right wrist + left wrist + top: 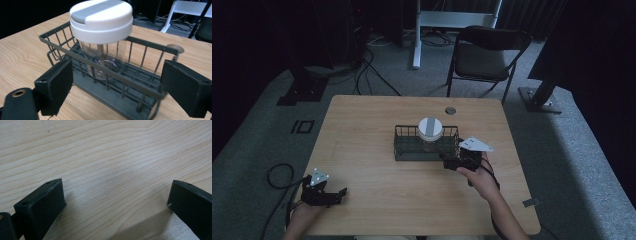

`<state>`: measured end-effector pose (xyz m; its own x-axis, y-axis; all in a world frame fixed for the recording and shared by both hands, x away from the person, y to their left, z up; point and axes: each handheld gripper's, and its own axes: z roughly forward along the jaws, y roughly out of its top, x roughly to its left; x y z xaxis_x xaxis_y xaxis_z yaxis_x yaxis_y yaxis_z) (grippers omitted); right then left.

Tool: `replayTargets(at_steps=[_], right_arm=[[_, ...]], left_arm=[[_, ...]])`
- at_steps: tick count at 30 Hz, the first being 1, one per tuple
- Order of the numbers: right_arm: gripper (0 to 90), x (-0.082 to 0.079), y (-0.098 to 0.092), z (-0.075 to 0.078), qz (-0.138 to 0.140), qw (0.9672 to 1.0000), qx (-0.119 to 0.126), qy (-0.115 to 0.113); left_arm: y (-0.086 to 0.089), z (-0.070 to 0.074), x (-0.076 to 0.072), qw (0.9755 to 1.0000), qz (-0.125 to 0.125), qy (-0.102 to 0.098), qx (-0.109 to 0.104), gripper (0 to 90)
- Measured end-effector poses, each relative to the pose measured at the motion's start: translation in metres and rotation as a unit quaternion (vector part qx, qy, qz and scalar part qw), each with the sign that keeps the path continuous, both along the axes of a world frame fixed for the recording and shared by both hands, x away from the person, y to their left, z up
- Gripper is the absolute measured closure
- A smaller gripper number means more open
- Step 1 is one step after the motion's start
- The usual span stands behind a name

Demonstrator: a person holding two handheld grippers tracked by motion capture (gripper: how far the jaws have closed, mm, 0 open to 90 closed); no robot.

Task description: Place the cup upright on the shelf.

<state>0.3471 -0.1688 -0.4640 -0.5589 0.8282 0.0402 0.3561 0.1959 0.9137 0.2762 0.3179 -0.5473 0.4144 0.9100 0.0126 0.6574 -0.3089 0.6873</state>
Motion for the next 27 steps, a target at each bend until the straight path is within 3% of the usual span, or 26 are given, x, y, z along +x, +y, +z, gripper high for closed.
replayTargets(at_steps=[27], right_arm=[[11.1,-0.026,-0.055,-0.040,-0.039,0.9988,-0.005,0.029]], left_arm=[[0.000,0.000,0.000,1.0000,0.000,0.000,0.000,1.2]])
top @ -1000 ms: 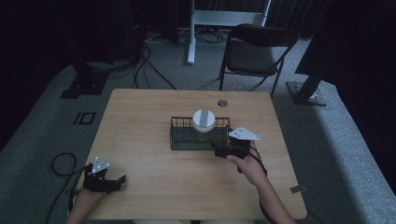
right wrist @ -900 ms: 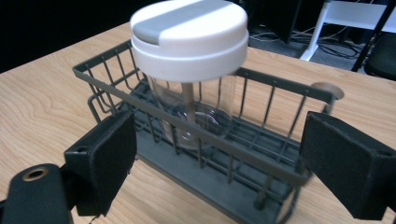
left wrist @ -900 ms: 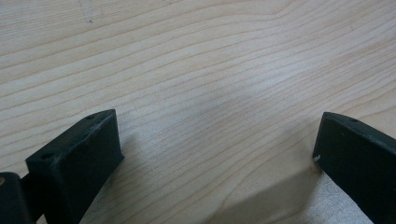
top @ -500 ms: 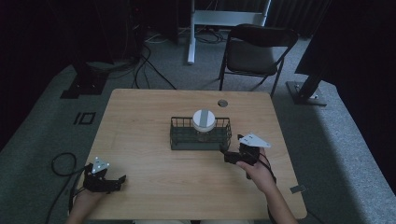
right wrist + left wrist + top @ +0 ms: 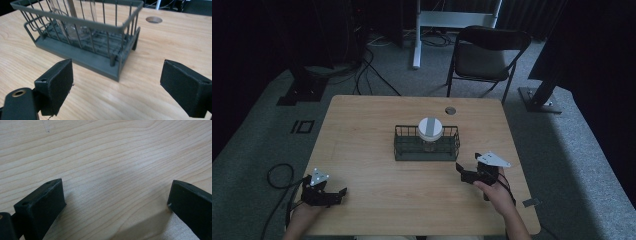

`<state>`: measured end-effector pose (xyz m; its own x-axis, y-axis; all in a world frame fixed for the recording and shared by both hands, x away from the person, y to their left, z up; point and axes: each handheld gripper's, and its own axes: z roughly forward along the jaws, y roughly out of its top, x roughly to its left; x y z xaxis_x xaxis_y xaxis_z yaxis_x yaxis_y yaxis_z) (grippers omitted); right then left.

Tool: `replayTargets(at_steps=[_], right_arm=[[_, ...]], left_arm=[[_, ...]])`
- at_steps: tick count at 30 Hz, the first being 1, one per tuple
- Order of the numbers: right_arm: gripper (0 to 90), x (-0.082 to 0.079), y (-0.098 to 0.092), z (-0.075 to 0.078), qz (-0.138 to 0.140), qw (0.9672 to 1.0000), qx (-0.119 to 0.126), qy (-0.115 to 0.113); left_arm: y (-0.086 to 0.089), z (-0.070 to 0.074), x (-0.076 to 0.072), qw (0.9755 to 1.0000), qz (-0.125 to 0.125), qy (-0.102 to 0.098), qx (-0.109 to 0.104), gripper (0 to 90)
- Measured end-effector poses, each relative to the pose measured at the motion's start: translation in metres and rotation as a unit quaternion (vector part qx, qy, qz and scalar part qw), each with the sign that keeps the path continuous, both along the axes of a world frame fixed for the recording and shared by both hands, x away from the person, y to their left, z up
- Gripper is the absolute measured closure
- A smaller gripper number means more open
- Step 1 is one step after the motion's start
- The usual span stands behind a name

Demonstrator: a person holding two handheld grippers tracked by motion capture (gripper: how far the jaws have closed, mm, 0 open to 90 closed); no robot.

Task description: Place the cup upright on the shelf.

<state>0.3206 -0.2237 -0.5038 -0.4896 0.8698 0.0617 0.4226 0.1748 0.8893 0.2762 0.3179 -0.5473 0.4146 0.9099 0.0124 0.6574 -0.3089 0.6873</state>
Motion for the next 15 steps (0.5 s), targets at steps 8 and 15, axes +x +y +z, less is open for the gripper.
replayTargets(at_steps=[8,15], right_arm=[[11.1,-0.006,-0.013,-0.017,-0.007,0.9997,-0.012,0.020],[11.1,-0.011,-0.027,-0.031,-0.024,0.9989,-0.018,0.037]], left_arm=[[0.000,0.000,0.000,1.0000,0.000,0.000,0.000,1.2],[0.000,0.000,0.000,1.0000,0.000,0.000,0.000,1.2]])
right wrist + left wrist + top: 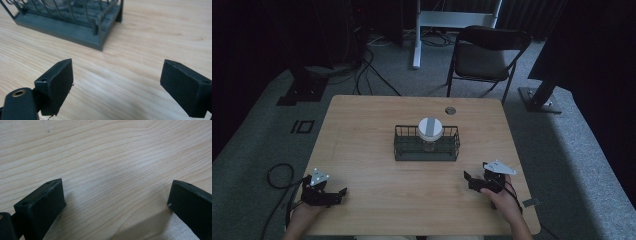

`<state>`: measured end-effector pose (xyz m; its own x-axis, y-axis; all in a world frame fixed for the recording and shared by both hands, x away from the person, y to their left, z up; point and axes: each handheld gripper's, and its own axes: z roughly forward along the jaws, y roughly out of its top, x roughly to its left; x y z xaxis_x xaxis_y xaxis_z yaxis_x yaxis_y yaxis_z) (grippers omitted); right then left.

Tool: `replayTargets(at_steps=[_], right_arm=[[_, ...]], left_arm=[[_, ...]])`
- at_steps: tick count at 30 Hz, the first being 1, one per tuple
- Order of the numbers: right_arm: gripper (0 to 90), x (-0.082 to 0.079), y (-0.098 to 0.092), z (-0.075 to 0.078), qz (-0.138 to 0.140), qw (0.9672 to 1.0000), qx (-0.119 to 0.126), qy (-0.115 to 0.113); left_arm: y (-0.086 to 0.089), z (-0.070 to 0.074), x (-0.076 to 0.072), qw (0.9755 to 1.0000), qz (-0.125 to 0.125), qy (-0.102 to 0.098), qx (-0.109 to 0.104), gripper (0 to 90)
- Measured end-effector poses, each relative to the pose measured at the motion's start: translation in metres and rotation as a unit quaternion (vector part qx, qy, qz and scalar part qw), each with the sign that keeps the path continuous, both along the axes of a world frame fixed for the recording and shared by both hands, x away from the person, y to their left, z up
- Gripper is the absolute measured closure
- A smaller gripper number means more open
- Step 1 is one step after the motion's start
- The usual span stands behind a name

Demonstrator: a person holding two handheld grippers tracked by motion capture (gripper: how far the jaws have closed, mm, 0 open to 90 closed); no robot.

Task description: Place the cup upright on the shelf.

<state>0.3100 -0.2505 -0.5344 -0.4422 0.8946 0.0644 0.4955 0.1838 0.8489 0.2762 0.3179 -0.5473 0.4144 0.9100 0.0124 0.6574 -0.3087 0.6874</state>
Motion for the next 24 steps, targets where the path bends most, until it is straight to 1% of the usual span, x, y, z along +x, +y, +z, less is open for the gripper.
replayTargets(at_steps=[8,11,15,17,19,24], right_arm=[[11.2,-0.002,-0.012,-0.012,-0.009,0.9994,-0.026,0.023],[11.1,-0.002,-0.015,-0.012,-0.010,0.9992,-0.027,0.028],[11.1,-0.003,-0.018,-0.014,-0.006,0.9984,-0.038,0.041],[11.1,-0.003,-0.019,-0.013,-0.009,0.9984,-0.042,0.037],[11.1,-0.003,-0.020,-0.014,-0.011,0.9982,-0.042,0.040],[11.1,-0.003,-0.022,-0.015,-0.012,0.9970,-0.053,0.056]], left_arm=[[0.000,0.000,0.000,1.0000,-0.001,0.000,0.001,1.2],[0.000,0.000,0.000,1.0000,-0.001,0.000,0.001,1.2],[0.000,0.000,0.000,1.0000,-0.001,0.000,0.001,1.2],[0.000,0.000,0.000,1.0000,-0.001,0.000,0.001,1.2],[0.000,0.000,0.000,1.0000,-0.001,0.001,0.001,1.2],[0.000,0.000,0.000,1.0000,-0.001,0.000,0.001,1.2]])
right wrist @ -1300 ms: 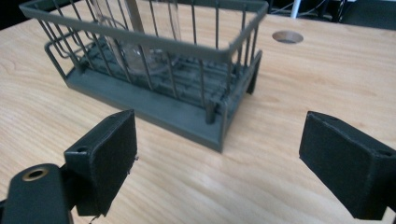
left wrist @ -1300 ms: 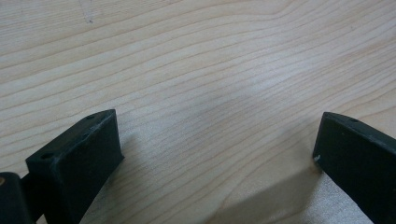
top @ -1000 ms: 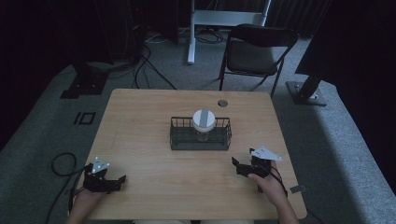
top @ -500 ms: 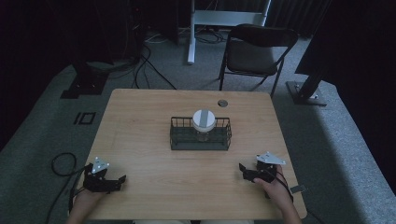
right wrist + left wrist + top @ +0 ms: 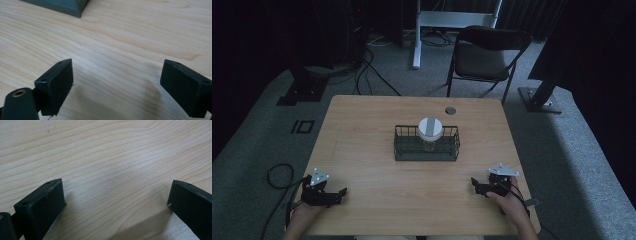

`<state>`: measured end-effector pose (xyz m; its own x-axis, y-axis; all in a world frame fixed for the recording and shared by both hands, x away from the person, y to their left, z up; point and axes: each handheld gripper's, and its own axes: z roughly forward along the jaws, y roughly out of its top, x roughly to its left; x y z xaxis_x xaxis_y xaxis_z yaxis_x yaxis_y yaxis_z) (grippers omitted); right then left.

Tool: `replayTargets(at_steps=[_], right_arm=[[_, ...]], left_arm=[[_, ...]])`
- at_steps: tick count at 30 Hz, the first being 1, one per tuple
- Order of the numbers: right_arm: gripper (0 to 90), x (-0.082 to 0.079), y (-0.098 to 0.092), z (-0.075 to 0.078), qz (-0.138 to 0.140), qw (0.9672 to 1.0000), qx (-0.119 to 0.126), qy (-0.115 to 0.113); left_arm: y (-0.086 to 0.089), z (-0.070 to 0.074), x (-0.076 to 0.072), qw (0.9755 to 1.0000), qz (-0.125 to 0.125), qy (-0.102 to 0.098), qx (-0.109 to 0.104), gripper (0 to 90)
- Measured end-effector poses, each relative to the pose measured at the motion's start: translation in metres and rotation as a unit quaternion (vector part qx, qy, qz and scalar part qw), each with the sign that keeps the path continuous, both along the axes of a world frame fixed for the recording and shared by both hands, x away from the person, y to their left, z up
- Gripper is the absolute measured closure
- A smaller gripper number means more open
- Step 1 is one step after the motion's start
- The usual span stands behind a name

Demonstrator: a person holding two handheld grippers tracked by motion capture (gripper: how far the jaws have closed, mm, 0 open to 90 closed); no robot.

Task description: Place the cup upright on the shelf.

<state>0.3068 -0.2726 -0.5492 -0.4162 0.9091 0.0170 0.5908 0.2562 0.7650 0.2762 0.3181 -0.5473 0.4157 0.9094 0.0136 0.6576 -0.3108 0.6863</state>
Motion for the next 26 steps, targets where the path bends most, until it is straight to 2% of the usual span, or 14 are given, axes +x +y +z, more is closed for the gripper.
replayTargets(at_steps=[6,8,26], right_arm=[[11.1,-0.0001,0.0014,-0.0018,0.002,0.9995,-0.023,0.019],[11.1,0.0005,0.0003,-0.0020,-0.003,0.9995,-0.017,0.025],[11.1,0.0008,0.0001,-0.0021,0.000,0.9995,-0.016,0.026]], left_arm=[[0.0000,0.0000,0.0000,1.0000,0.000,0.000,0.000,1.2],[0.0000,0.0000,0.0000,1.0000,0.000,0.000,0.000,1.2],[0.0000,0.0000,0.0000,1.0000,0.000,0.000,0.000,1.2]])
